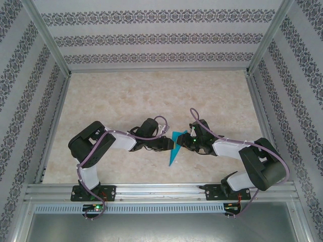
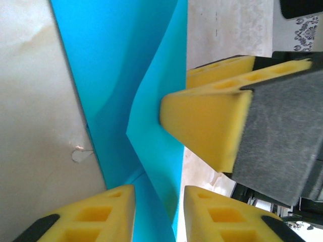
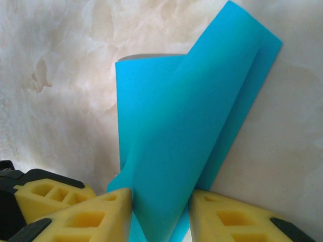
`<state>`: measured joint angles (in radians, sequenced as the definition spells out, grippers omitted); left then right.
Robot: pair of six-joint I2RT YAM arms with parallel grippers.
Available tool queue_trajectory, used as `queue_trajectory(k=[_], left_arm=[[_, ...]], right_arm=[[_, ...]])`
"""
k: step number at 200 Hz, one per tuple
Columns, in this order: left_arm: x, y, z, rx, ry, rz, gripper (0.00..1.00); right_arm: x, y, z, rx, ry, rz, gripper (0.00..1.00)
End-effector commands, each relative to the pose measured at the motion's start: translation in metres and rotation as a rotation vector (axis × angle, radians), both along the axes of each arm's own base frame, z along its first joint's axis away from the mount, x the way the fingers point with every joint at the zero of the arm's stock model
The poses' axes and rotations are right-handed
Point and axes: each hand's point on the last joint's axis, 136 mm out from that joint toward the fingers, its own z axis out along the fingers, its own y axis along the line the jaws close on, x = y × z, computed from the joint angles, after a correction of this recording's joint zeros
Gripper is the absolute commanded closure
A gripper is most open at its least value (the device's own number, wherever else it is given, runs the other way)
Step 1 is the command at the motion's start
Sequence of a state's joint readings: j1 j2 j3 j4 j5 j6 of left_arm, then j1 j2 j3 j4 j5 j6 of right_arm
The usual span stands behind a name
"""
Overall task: Fold a paper plane with a square sheet of paper (fold left side to right side)
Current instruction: Perform the fifth fold on the wing at the bottom-center of the table.
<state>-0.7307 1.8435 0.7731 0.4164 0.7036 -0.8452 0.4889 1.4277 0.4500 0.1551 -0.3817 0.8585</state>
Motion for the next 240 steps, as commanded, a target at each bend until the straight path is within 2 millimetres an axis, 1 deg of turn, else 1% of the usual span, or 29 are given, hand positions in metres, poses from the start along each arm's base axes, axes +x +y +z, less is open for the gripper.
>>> queue_trajectory(k=[1,33,62,99,148,200,240], left_arm=[[0.006,-0.002,-0.001,0.004,-0.003,-0.009,0.74],[0.007,-0.001,-0.007,0.019,0.003,-0.004,0.84],[0.008,0.001,-0.014,0.038,0.007,0.003,0.88],[0.008,0.003,-0.021,0.063,0.005,0.006,0.90],[0.009,0.012,-0.032,0.117,-0.005,0.021,0.91],[0.010,0.016,-0.044,0.153,0.002,0.020,0.92],[0.010,0.025,-0.057,0.206,-0.003,0.031,0.95]], right_arm=[[-0.005,-0.001,-0.015,-0.045,0.023,0.019,0.64],[-0.005,-0.001,-0.016,-0.046,0.025,0.020,0.64],[-0.006,-0.001,-0.016,-0.049,0.028,0.022,0.64],[-0.006,-0.001,-0.016,-0.049,0.027,0.025,0.64],[-0.007,-0.002,-0.014,-0.050,0.023,0.024,0.64],[-0.006,0.001,-0.007,-0.033,0.008,0.033,0.64],[-0.005,-0.003,0.000,-0.031,-0.006,0.020,0.64]])
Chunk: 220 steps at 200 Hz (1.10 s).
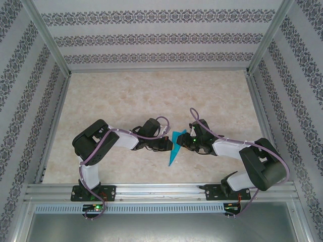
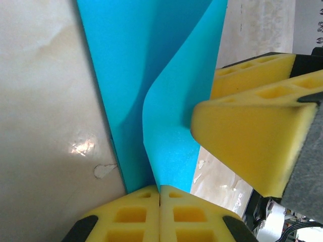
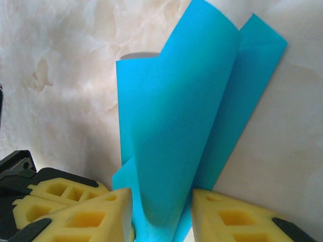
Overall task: Fold a paper plane with a square sheet of paper (fold left side to right side)
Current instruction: Perform the fifth fold on the wing at the bottom-center of the table.
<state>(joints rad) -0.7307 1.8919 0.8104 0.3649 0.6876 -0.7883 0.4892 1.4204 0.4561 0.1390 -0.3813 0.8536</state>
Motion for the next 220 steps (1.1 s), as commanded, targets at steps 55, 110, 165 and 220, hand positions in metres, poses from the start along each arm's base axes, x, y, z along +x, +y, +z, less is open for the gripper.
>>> queue_trajectory(k=[55,110,165,220], left_arm=[[0.009,0.033,-0.050,0.192,0.002,0.069,0.97],[0.008,0.036,-0.057,0.206,0.013,0.072,0.99],[0.009,0.041,-0.061,0.234,0.010,0.083,1.00],[0.009,0.048,-0.066,0.268,0.010,0.098,1.00]], right_arm=[[-0.006,-0.006,0.007,-0.017,-0.026,-0.001,0.64],[-0.006,-0.013,0.018,-0.028,-0.046,-0.015,0.67],[0.002,-0.002,0.031,-0.001,-0.074,0.034,0.95],[0.009,0.008,0.017,-0.004,-0.047,0.055,1.00]])
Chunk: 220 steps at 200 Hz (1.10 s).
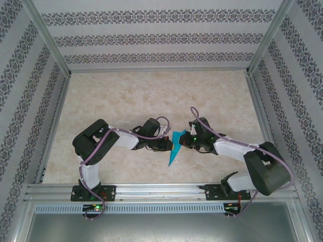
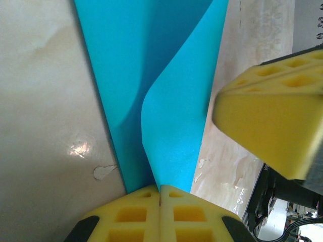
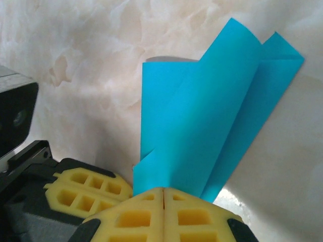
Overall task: Fold a paper plane with a square sheet of paper (fold left side to right side)
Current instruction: Perform the fifth fold on the wing at the bottom-center of the table.
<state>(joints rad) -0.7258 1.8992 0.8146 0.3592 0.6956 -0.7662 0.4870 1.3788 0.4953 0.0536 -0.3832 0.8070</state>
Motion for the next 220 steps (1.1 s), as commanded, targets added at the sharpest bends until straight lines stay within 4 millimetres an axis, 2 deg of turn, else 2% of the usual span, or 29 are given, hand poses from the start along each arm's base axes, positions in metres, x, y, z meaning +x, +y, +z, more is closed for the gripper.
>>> queue_trajectory(k=[1,125,164,194,220], left_arm=[[0.008,0.048,-0.065,0.266,0.017,0.113,1.00],[0.005,0.061,-0.080,0.329,0.039,0.138,1.00],[0.003,0.063,-0.083,0.332,0.046,0.139,1.00],[0.004,0.058,-0.078,0.300,0.039,0.136,1.00],[0.009,0.050,-0.062,0.245,0.019,0.135,1.00]], right_arm=[[0.007,0.007,0.003,0.011,-0.023,0.022,1.00],[0.012,-0.004,-0.015,-0.029,0.011,0.008,1.00],[0.005,-0.010,-0.029,-0.050,0.060,-0.002,1.00],[-0.008,-0.016,-0.042,-0.068,0.120,-0.011,1.00],[-0.019,-0.020,-0.053,-0.090,0.171,-0.009,1.00]])
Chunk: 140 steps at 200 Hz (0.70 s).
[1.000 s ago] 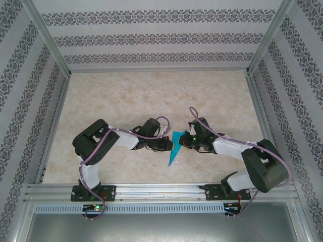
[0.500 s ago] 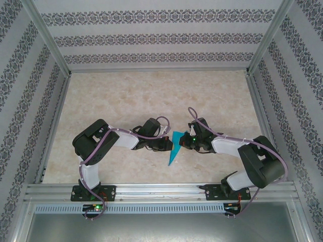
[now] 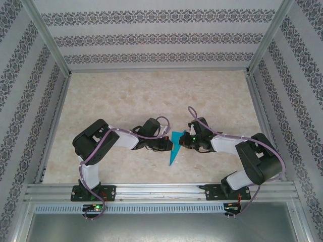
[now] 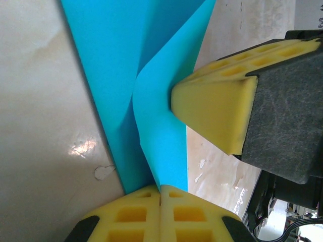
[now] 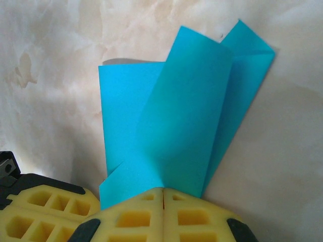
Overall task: Fold a paper plane with a square sheet of paper (fold left side to right side)
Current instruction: Perform the fifth fold on the wing at the bottom-center of the table.
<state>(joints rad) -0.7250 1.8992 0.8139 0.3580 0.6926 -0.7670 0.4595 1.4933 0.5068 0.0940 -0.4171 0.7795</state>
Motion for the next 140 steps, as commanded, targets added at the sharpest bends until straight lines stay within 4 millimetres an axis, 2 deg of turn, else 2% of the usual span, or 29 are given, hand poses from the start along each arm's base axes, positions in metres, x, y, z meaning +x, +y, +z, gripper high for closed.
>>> queue_trajectory(k=[1,38,80,140], left_arm=[[0.008,0.049,-0.060,0.240,0.017,0.131,0.99],[0.019,0.044,-0.022,0.192,-0.043,0.138,0.84],[0.029,0.058,0.016,0.186,-0.099,0.167,0.72],[0.034,0.089,0.072,0.194,-0.203,0.201,0.70]], right_arm=[[-0.023,-0.018,-0.031,-0.079,0.120,-0.021,1.00],[-0.032,-0.022,-0.041,-0.119,0.161,-0.004,1.00],[-0.035,-0.020,-0.047,-0.145,0.178,0.012,1.00],[-0.038,-0.022,-0.053,-0.172,0.194,0.015,1.00]])
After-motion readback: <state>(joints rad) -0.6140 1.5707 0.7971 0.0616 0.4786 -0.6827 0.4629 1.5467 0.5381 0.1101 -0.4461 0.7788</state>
